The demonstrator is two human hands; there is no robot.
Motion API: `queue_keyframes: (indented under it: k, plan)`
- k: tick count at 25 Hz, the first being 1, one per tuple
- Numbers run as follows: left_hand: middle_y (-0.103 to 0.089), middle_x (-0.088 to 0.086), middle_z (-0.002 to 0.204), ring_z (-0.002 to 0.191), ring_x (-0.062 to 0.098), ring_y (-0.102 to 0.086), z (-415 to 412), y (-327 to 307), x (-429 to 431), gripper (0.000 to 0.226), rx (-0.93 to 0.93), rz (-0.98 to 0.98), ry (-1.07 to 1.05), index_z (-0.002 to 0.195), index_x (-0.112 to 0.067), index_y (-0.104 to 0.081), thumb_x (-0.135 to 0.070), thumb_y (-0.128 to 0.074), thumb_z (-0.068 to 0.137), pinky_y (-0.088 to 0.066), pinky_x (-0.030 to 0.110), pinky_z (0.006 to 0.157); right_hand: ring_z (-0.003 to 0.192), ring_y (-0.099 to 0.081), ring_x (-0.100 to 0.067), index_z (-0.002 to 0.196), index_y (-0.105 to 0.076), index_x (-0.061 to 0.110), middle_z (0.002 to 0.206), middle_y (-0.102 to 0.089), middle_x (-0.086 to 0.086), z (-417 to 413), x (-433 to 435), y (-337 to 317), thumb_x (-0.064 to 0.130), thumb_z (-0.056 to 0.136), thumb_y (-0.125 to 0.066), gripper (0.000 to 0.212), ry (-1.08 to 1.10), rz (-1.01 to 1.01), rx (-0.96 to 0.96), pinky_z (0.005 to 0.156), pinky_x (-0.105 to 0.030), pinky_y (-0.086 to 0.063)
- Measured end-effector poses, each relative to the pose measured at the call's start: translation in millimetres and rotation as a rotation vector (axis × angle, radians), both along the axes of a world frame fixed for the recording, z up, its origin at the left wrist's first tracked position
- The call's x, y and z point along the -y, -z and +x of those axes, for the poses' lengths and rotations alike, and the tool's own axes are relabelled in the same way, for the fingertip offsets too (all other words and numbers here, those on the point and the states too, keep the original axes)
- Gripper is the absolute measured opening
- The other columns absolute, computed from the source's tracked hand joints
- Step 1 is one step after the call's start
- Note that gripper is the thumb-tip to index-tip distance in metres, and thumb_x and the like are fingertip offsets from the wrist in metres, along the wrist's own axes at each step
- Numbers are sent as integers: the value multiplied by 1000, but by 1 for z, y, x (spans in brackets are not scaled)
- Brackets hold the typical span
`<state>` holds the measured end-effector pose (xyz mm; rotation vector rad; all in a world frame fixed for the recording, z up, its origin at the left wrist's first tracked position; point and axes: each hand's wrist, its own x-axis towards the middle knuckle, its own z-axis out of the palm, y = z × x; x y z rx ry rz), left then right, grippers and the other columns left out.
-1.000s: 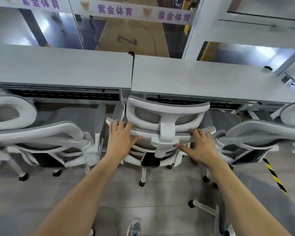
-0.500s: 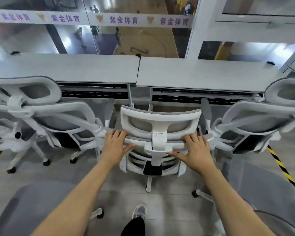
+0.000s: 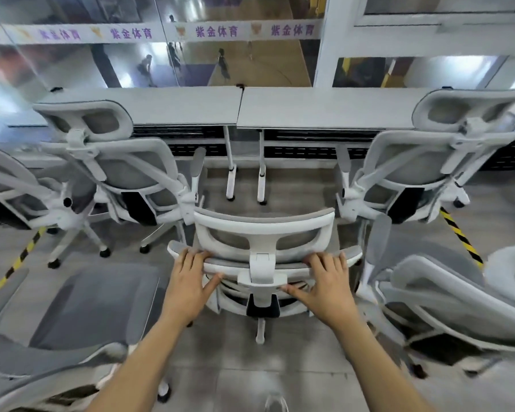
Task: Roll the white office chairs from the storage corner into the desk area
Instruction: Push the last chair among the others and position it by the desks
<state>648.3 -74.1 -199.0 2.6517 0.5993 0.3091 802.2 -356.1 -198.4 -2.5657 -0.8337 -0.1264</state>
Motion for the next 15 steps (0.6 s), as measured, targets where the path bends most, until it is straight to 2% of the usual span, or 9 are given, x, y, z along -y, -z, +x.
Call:
queue_keyframes:
  k: [5, 8, 11, 15]
  plan:
    - [-50, 3, 139, 144, 30, -27, -86, 9, 23, 69, -10, 27, 51, 134, -20, -49, -71, -39, 90, -22, 43, 122, 121, -52, -22, 114, -60, 24, 115, -56, 4, -101, 35, 0, 89, 72, -52, 78, 29, -1, -16, 122, -54, -17]
    - [-46, 7, 146, 147, 32, -24, -142, 14, 47, 67, -11, 48, 32, 137, -18, -49, -67, -39, 94, -19, 46, 123, 122, -50, -19, 117, -59, 26, 117, -56, 5, -161, 58, 0, 88, 76, -50, 75, 15, 5, -29, 121, -56, -19]
    - [-34, 8, 158, 153, 31, -12, -194, 9, 76, 64, -22, 8, -32, 143, -16, -45, -59, -42, 95, -16, 46, 124, 118, -52, -20, 113, -61, 23, 115, -58, 3, -209, 79, 2, 75, 85, -50, 60, 7, 28, -47, 121, -55, -18]
    - [-35, 10, 158, 151, 36, -18, -239, 3, 92, 71, -109, 61, -56, 143, -14, -46, -62, -40, 91, -22, 50, 122, 107, -57, -26, 104, -62, 20, 107, -59, 1, -246, 98, 2, 58, 93, -51, 42, 15, 70, -104, 119, -55, -21]
